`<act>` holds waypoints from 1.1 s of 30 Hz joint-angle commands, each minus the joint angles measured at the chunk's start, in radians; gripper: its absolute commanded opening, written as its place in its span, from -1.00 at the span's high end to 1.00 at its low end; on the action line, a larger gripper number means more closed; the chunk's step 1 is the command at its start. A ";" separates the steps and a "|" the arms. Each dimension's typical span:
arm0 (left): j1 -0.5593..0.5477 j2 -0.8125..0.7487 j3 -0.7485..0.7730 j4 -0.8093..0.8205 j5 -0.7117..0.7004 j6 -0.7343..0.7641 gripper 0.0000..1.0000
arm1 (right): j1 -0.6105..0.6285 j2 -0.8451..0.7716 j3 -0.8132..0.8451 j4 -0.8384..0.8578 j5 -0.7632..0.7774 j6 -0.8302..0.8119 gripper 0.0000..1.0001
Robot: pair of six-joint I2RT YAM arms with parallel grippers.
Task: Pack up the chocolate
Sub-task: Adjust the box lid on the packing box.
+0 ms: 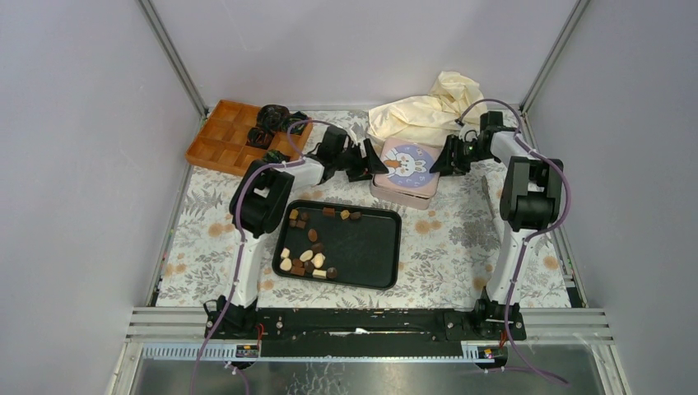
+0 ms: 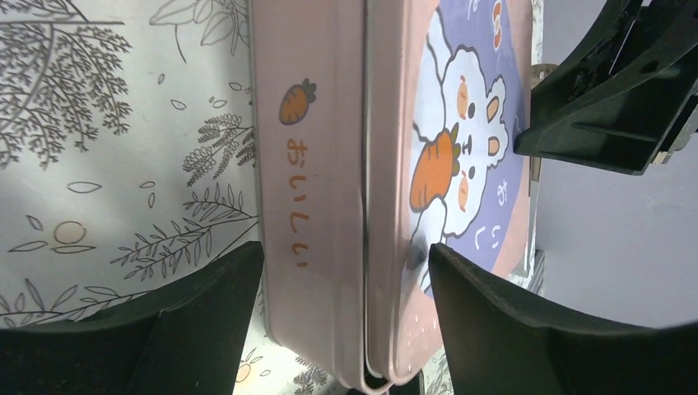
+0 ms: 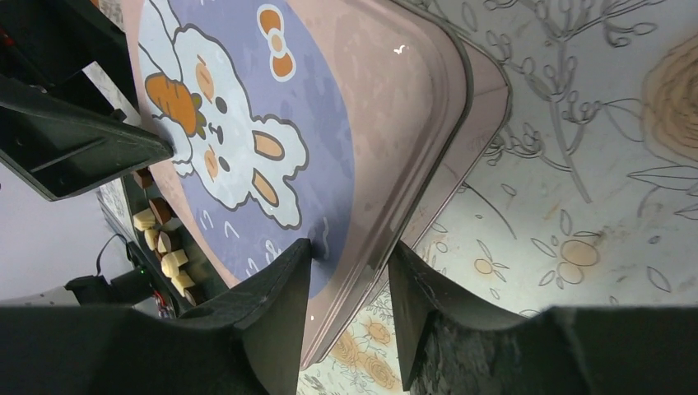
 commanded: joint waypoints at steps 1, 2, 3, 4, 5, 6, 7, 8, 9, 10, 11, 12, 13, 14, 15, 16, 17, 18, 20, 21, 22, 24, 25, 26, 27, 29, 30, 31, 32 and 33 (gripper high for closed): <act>-0.014 0.018 0.023 -0.020 0.017 0.026 -0.60 | 0.038 0.016 0.024 -0.079 0.075 -0.055 0.10; -0.014 0.020 0.024 -0.024 0.015 0.026 -0.60 | 0.038 0.013 0.016 -0.085 0.085 -0.062 0.11; -0.015 0.018 0.023 -0.025 0.011 0.027 -0.60 | 0.038 0.011 0.009 -0.091 0.091 -0.070 0.12; -0.015 0.019 0.022 -0.024 0.011 0.027 -0.61 | 0.038 0.005 -0.001 -0.096 0.087 -0.078 0.13; -0.015 0.017 0.022 -0.022 0.012 0.026 -0.62 | 0.038 -0.004 -0.014 -0.098 0.070 -0.086 0.13; -0.015 0.014 0.020 -0.015 0.014 0.023 -0.63 | 0.038 -0.015 -0.027 -0.099 0.050 -0.089 0.13; -0.016 0.012 0.017 -0.002 0.018 0.016 -0.64 | 0.038 -0.027 -0.039 -0.099 0.009 -0.089 0.13; -0.015 0.008 0.012 0.017 0.027 0.006 -0.64 | 0.038 -0.038 -0.047 -0.101 -0.032 -0.083 0.13; -0.014 0.003 0.004 0.040 0.037 -0.008 -0.64 | 0.037 -0.047 -0.054 -0.098 -0.066 -0.071 0.12; -0.013 0.000 0.000 0.064 0.048 -0.023 -0.65 | 0.034 -0.058 -0.065 -0.081 -0.118 -0.048 0.11; -0.013 -0.003 -0.003 0.083 0.056 -0.035 -0.65 | 0.029 -0.067 -0.074 -0.057 -0.162 -0.018 0.11; -0.011 -0.007 -0.006 0.104 0.067 -0.046 -0.65 | 0.023 -0.074 -0.080 -0.040 -0.201 0.024 0.11; -0.010 -0.012 -0.010 0.124 0.074 -0.058 -0.65 | 0.018 -0.078 -0.077 -0.032 -0.224 0.050 0.12; -0.007 -0.019 -0.018 0.145 0.081 -0.067 -0.66 | 0.016 -0.081 -0.067 -0.039 -0.223 0.049 0.12; -0.003 -0.027 -0.027 0.173 0.084 -0.079 -0.68 | 0.013 -0.081 -0.058 -0.049 -0.214 0.044 0.12; -0.001 -0.036 -0.039 0.191 0.086 -0.087 -0.69 | 0.008 -0.078 -0.052 -0.056 -0.210 0.043 0.12; 0.002 -0.048 -0.050 0.208 0.087 -0.093 -0.71 | 0.005 -0.076 -0.051 -0.057 -0.209 0.044 0.12; 0.006 -0.055 -0.060 0.222 0.089 -0.099 -0.72 | 0.003 -0.075 -0.053 -0.060 -0.201 0.040 0.11; 0.015 -0.073 -0.091 0.254 0.088 -0.108 -0.74 | 0.002 -0.073 -0.059 -0.069 -0.193 0.025 0.07; 0.021 -0.082 -0.104 0.267 0.088 -0.111 -0.75 | 0.001 -0.073 -0.066 -0.070 -0.196 0.020 0.04; 0.025 -0.093 -0.122 0.279 0.084 -0.112 -0.76 | 0.001 -0.073 -0.070 -0.070 -0.198 0.016 0.03; 0.034 -0.112 -0.148 0.298 0.078 -0.109 -0.77 | -0.001 -0.073 -0.074 -0.072 -0.198 0.008 -0.03; 0.038 -0.120 -0.159 0.306 0.076 -0.109 -0.77 | -0.005 -0.074 -0.072 -0.073 -0.200 0.007 -0.07; 0.043 -0.131 -0.169 0.314 0.073 -0.109 -0.77 | -0.012 -0.075 -0.070 -0.072 -0.197 0.005 -0.11; 0.047 -0.141 -0.177 0.317 0.067 -0.108 -0.77 | -0.019 -0.076 -0.068 -0.073 -0.191 0.002 -0.14; 0.055 -0.162 -0.191 0.317 0.054 -0.102 -0.77 | -0.034 -0.078 -0.061 -0.081 -0.173 0.001 -0.15; 0.060 -0.171 -0.198 0.316 0.045 -0.100 -0.77 | -0.039 -0.079 -0.054 -0.090 -0.159 -0.023 -0.13; 0.065 -0.180 -0.205 0.315 0.037 -0.097 -0.77 | -0.042 -0.081 -0.048 -0.102 -0.141 -0.049 -0.09; 0.071 -0.188 -0.214 0.308 0.026 -0.094 -0.74 | -0.044 -0.084 -0.048 -0.104 -0.130 -0.054 -0.07; 0.075 -0.193 -0.219 0.297 0.013 -0.086 -0.69 | -0.046 -0.088 -0.050 -0.100 -0.128 -0.054 -0.05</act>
